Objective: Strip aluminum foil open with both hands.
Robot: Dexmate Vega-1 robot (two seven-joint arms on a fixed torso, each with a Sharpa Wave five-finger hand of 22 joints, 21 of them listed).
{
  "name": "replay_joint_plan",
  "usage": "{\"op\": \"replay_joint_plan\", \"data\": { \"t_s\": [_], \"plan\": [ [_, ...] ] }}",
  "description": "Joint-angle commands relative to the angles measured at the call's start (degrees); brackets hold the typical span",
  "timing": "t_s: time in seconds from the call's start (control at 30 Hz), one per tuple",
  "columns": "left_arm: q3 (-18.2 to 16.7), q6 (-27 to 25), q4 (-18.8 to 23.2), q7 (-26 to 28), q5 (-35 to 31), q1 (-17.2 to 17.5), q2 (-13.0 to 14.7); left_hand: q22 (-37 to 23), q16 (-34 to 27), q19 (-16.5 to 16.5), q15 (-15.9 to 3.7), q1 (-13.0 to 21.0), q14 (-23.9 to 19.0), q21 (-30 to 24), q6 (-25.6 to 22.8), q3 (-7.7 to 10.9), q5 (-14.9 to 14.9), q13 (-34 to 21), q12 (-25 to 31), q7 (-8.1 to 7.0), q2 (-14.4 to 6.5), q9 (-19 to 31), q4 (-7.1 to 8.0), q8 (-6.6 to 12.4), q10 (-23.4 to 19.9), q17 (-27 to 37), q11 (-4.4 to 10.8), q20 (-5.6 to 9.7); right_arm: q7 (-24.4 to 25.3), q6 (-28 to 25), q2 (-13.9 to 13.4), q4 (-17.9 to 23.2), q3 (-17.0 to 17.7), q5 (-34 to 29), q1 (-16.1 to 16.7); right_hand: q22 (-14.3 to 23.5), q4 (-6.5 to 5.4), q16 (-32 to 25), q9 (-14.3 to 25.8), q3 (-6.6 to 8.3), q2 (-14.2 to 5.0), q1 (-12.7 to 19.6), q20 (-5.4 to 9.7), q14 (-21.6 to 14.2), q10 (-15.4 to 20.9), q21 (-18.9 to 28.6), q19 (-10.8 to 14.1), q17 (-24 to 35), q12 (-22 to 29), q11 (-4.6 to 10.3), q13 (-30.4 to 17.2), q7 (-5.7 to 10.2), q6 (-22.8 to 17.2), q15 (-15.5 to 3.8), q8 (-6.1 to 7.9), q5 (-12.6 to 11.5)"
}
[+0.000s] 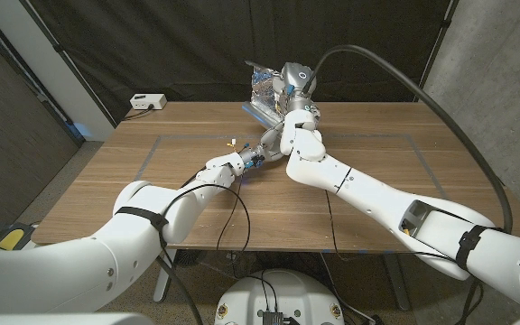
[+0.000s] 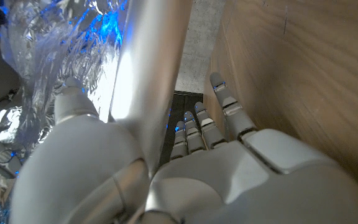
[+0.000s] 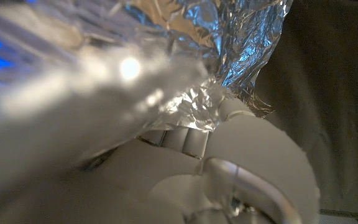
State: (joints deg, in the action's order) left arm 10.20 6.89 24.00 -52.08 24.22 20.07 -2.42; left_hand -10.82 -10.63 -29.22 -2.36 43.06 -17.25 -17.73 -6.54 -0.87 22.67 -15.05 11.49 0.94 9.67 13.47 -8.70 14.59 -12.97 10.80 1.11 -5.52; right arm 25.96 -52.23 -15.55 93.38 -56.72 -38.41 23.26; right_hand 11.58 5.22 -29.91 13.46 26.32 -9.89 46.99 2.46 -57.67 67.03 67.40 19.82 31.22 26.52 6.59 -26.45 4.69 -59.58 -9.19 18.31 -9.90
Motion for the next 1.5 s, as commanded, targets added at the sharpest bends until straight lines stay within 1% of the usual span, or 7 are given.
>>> {"op": "replay_joint_plan", "data": {
  "t_s": [0.03, 0.2, 0.77, 1.27, 1.4, 1.43, 1.5],
  "plan": [
    [0.27, 0.09, 0.0, 1.15, -0.29, -0.16, 0.4, -0.14, -0.27, 0.23, -0.44, 0.19, 0.3, 0.21, 0.15, -0.54, 0.55, -0.15, -0.02, -0.39, -0.15, 0.15, -0.04, -0.37, 0.43, 0.32, 0.13, -0.18, 3.06, -0.58, 0.91, -1.13, 1.71, 0.89, -0.4, 0.19, 0.08, -0.24, 0.27, 0.03, -0.17, 0.7, 2.86, -0.67, 0.8, 0.58, -0.13, 0.32, 0.54, -0.02, -0.33, -0.08, -0.73, -3.49, 0.17, -0.24],
    [-0.05, -0.37, 0.0, 2.03, -0.37, -0.3, 0.26, -0.35, -1.87, -1.18, -2.74, 2.64, -3.48, -0.09, -1.12, -0.55, 2.17, -0.34, 1.93, -0.58, -2.45, 0.48, 0.27, 0.09, -3.78, 0.46, 2.12, 0.71, 4.29, -0.5, 1.14, -1.59, 2.35, 1.52, -0.47, 0.17, 0.1, -0.28, 0.28, 0.03, -0.17, 0.76, 2.87, -0.82, 0.82, 0.78, -0.17, 0.42, 0.43, -0.04, -0.29, -0.11, -0.83, -3.49, 0.14, -0.23],
    [1.51, -0.12, 0.0, 3.26, -0.98, -0.84, 0.66, -0.42, -1.55, -1.24, -2.14, 5.91, -3.3, 0.12, -0.66, -0.28, 3.38, -0.22, 2.12, 0.08, -3.94, 0.67, 0.04, -0.19, -4.69, 0.39, 1.0, 1.09, 7.2, -0.91, 1.26, -1.9, 3.36, 2.34, -1.42, 0.05, 0.08, -0.08, 0.44, 0.04, -0.11, 0.85, 2.81, -0.99, 1.2, 1.61, -0.4, 0.67, 0.2, -0.17, -0.36, -0.1, -1.02, -3.47, 0.0, -0.19],
    [2.77, 0.34, 0.0, 2.85, 0.0, -0.97, 1.12, -0.46, -1.45, -1.07, -2.3, 7.62, -3.32, 0.28, -1.13, -0.06, 3.98, -0.13, 2.09, 0.1, -4.85, 0.77, 0.02, -0.04, -4.95, 0.38, 1.61, 1.34, 9.29, -1.84, 1.65, -2.2, 4.0, 2.61, -2.04, -0.12, 0.0, 0.58, 0.45, 0.11, -0.05, 0.84, 2.69, -0.34, 0.76, 2.16, -0.93, 0.73, -0.2, 0.18, -0.66, 0.09, -0.93, -3.51, -0.31, -0.18],
    [3.01, 0.51, 0.0, 2.57, 0.24, -1.02, 1.24, -0.46, -1.43, -1.08, -2.26, 7.8, -3.29, 0.29, -1.14, -0.09, 4.07, -0.11, 2.03, 0.15, -4.96, 0.79, 0.08, -0.05, -4.86, 0.38, 1.47, 1.37, 7.25, -2.98, 1.04, -1.17, 3.42, 2.87, -2.52, -0.28, -0.47, 1.85, 0.2, 0.11, 0.01, 0.32, 2.08, 1.36, -0.53, 2.55, -1.41, 0.49, -1.23, 0.35, -0.39, 0.79, 0.21, -3.34, -1.09, -0.04],
    [3.05, 0.58, 0.0, 2.45, 0.33, -1.02, 1.26, -0.46, -1.42, -1.09, -2.3, 7.82, -3.28, 0.29, -1.16, -0.1, 4.08, -0.11, 2.04, 0.13, -4.98, 0.8, 0.09, -0.04, -4.88, 0.38, 1.49, 1.35, 6.63, -3.12, 0.78, -0.83, 3.3, 3.03, -2.59, -0.35, -0.58, 2.42, 0.0, 0.14, 0.26, 0.06, 1.68, 1.99, -1.82, 2.79, -1.65, 0.35, -2.09, 0.12, -0.12, 0.57, 1.72, -3.3, -1.87, 0.08],
    [3.17, 0.67, 0.0, 2.36, 0.45, -1.05, 1.3, -0.47, -1.42, -1.11, -2.33, 7.87, -3.3, 0.29, -1.15, -0.12, 4.12, -0.1, 2.03, 0.11, -5.01, 0.81, 0.12, -0.05, -4.89, 0.38, 1.51, 1.37, 4.37, -3.56, -0.17, 0.34, 2.92, 3.54, -2.88, -0.58, -1.07, 5.21, -0.6, -1.8, 2.97, -2.66, -0.09, 6.2, -6.83, 3.1, -2.88, -1.05, -4.89, -1.19, 0.58, -0.12, 7.85, -1.55, -4.82, 0.19]
  ]
}}
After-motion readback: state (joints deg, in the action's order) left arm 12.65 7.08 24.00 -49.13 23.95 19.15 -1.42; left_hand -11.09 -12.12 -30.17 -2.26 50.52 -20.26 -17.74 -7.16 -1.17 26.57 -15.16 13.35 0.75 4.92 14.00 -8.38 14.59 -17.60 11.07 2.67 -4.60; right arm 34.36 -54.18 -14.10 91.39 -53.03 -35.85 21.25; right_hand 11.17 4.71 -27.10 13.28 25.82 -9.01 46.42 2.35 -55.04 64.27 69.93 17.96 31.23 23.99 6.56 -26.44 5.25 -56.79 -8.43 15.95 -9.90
